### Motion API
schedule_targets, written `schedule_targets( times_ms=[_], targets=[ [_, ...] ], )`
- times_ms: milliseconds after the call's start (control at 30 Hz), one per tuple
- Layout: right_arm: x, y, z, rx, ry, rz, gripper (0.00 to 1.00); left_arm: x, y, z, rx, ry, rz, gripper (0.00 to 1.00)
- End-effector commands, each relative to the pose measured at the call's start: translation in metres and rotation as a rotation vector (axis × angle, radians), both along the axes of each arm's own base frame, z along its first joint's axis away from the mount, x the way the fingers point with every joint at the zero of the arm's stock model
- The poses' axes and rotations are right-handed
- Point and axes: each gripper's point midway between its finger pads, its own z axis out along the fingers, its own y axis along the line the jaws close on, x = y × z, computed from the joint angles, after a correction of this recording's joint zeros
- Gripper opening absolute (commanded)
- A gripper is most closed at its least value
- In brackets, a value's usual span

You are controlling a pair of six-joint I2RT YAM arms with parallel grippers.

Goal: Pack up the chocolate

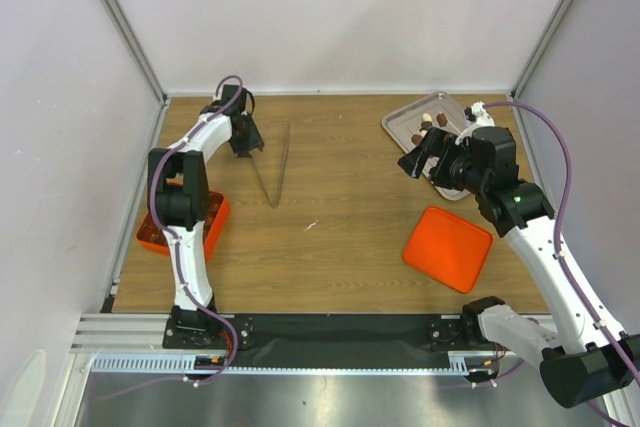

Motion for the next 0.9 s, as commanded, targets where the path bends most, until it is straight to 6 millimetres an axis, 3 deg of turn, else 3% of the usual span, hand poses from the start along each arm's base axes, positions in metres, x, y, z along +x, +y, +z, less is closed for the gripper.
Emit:
schedule_targets(
  times_ms=[0, 167, 233, 333, 367, 433, 500, 533, 567, 633, 667, 800, 867],
  targets=[
    [0.004, -0.006, 0.004, -0.031, -0.032, -0.017, 1.00, -0.006, -0.011, -0.014, 0.003, 0.040, 0.023, 0.44],
    [-0.003, -0.007, 0.009, -0.023, -0.031, -0.019, 1.00, -0.025, -0.019, -0.028, 0.002, 0.073, 0.020, 0.27],
    [-0.008, -0.009, 0.013, -0.019, -0.037, -0.020, 1.00, -0.029, -0.024, -0.016, -0.009, 0.048, 0.009, 0.17],
    [-0.014, -0.009, 0.008, -0.014, -0.013, -0.018, 1.00, -0.046, -0.048, -0.011, -0.042, 0.044, -0.040, 0.02],
    [-0.018, -0.010, 0.006, -0.012, 0.001, -0.018, 1.00, -0.061, -0.062, -0.018, -0.062, 0.063, -0.054, 0.00],
    [-0.022, -0.010, -0.001, -0.014, 0.018, -0.015, 1.00, -0.076, -0.085, -0.005, -0.129, 0.036, -0.091, 0.00],
    [-0.026, -0.010, -0.008, -0.014, 0.025, -0.009, 1.00, -0.106, -0.116, -0.013, -0.189, 0.049, -0.116, 0.00],
    [-0.029, -0.010, -0.017, -0.021, 0.046, -0.006, 1.00, -0.115, -0.129, -0.001, -0.220, 0.027, -0.126, 0.00],
    [-0.031, -0.011, -0.023, -0.026, 0.061, -0.004, 0.99, -0.139, -0.151, -0.010, -0.242, 0.058, -0.142, 0.00],
    [-0.036, -0.010, -0.042, -0.044, 0.111, 0.006, 0.99, -0.155, -0.173, -0.004, -0.284, 0.055, -0.129, 0.00],
    [-0.038, -0.010, -0.049, -0.050, 0.124, 0.005, 0.98, -0.172, -0.190, -0.007, -0.295, 0.073, -0.160, 0.00],
    [-0.044, -0.008, -0.077, -0.064, 0.186, 0.001, 0.98, -0.194, -0.218, -0.011, -0.290, 0.094, -0.166, 0.01],
    [-0.048, -0.006, -0.089, -0.068, 0.210, 0.002, 0.97, -0.198, -0.223, -0.018, -0.277, 0.113, -0.164, 0.11]
  ],
)
